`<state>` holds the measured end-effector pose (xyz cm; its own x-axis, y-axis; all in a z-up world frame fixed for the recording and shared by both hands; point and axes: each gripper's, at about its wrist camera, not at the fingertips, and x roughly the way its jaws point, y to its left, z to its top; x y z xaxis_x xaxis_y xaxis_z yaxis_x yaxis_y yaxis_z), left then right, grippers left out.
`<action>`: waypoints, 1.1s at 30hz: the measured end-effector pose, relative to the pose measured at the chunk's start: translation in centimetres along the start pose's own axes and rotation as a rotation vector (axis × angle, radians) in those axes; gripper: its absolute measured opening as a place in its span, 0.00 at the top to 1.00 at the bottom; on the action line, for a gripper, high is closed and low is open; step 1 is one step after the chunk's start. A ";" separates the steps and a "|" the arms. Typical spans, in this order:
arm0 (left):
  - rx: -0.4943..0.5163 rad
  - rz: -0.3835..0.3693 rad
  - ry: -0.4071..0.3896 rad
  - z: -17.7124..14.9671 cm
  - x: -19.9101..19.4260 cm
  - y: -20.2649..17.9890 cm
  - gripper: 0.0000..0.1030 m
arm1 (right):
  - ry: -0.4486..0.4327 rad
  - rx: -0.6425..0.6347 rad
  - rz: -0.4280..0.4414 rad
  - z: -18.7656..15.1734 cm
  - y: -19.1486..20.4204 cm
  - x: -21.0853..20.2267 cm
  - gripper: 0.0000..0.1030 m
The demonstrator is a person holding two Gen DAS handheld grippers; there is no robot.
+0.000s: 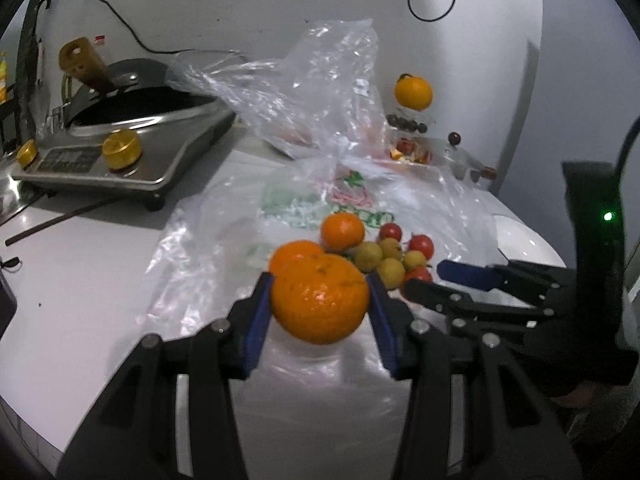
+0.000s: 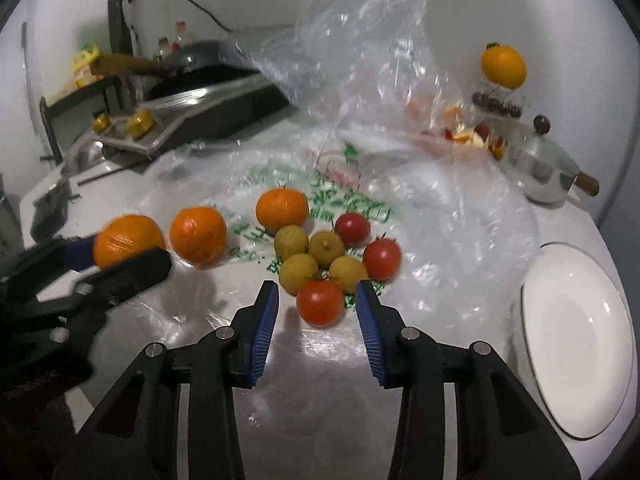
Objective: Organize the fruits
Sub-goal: 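Grasp the red tomato with the right tool while the left tool lifts the mandarin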
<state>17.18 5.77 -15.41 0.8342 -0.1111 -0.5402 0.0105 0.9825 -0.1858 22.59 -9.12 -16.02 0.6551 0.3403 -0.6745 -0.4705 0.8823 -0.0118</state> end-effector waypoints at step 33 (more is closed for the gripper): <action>0.061 0.010 -0.025 1.2 -0.3 -6.4 0.54 | -0.165 0.079 -0.002 -0.9 -4.8 -6.6 0.72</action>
<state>17.55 -0.31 -13.07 0.8478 -0.0982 -0.5211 0.0351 0.9909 -0.1297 20.01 -15.93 -12.22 0.7472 0.3815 -0.5441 -0.4255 0.9036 0.0494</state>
